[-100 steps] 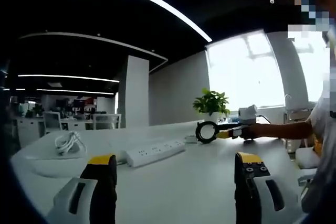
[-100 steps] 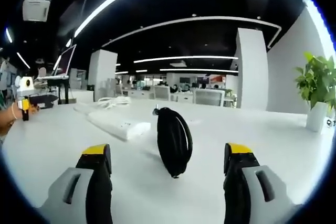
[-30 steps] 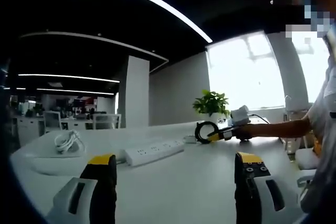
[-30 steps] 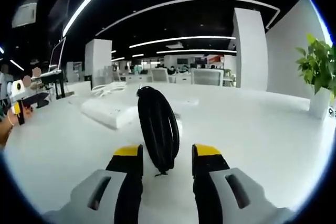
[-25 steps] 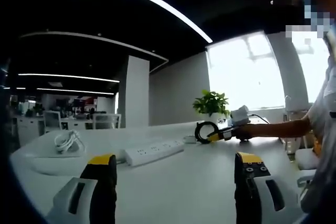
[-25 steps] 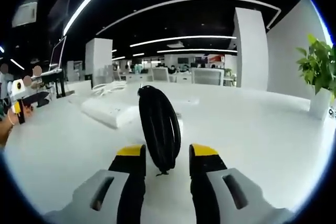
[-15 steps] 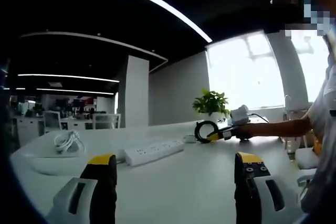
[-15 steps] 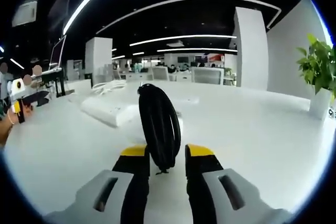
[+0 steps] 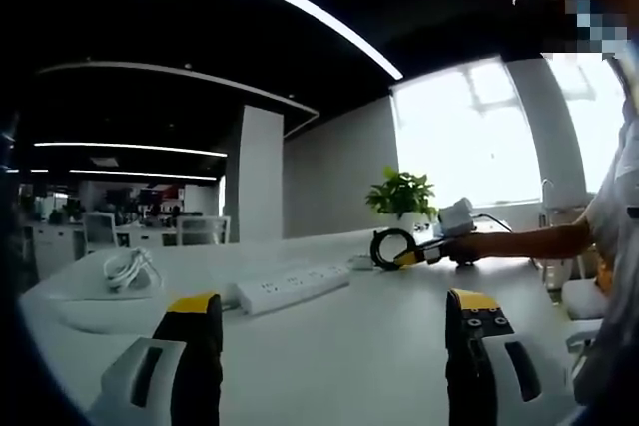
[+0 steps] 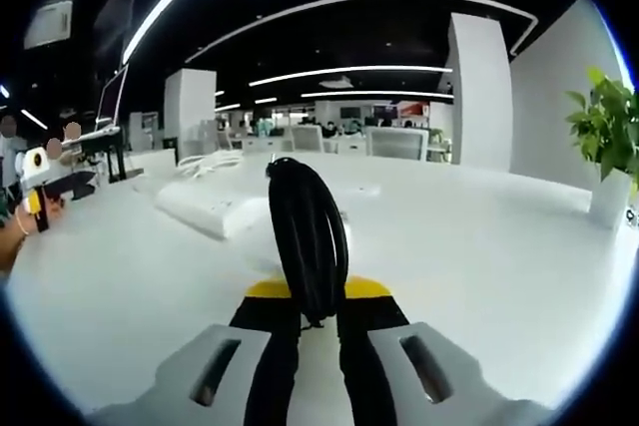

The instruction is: Straighten the power strip on the desk, plug the charger into it

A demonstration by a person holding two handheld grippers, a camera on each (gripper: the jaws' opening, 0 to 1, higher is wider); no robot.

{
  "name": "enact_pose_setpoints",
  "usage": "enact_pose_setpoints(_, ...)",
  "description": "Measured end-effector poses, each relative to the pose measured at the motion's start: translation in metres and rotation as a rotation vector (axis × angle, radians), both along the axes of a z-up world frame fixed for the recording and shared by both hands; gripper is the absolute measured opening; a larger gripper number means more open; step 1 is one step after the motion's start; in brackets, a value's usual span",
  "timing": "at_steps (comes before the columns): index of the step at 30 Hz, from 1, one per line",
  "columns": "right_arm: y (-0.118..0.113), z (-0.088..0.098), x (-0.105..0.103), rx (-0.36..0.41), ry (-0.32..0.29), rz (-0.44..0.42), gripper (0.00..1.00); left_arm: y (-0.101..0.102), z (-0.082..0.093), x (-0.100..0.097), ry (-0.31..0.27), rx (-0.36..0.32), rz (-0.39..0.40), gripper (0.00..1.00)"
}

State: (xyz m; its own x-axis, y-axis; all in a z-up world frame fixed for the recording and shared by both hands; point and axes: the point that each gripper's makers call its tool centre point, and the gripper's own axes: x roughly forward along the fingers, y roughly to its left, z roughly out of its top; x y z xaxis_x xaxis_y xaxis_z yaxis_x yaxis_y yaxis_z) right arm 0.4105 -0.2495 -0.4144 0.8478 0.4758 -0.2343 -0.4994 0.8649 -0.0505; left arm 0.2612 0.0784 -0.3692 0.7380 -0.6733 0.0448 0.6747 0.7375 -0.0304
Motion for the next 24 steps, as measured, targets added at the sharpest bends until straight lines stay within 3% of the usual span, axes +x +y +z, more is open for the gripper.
enact_pose_setpoints(24, 0.0002, -0.0002, -0.0021, 0.019, 0.05, -0.012, 0.11, 0.0007, 0.0016, 0.0004, -0.002, -0.011, 0.001, 0.95)
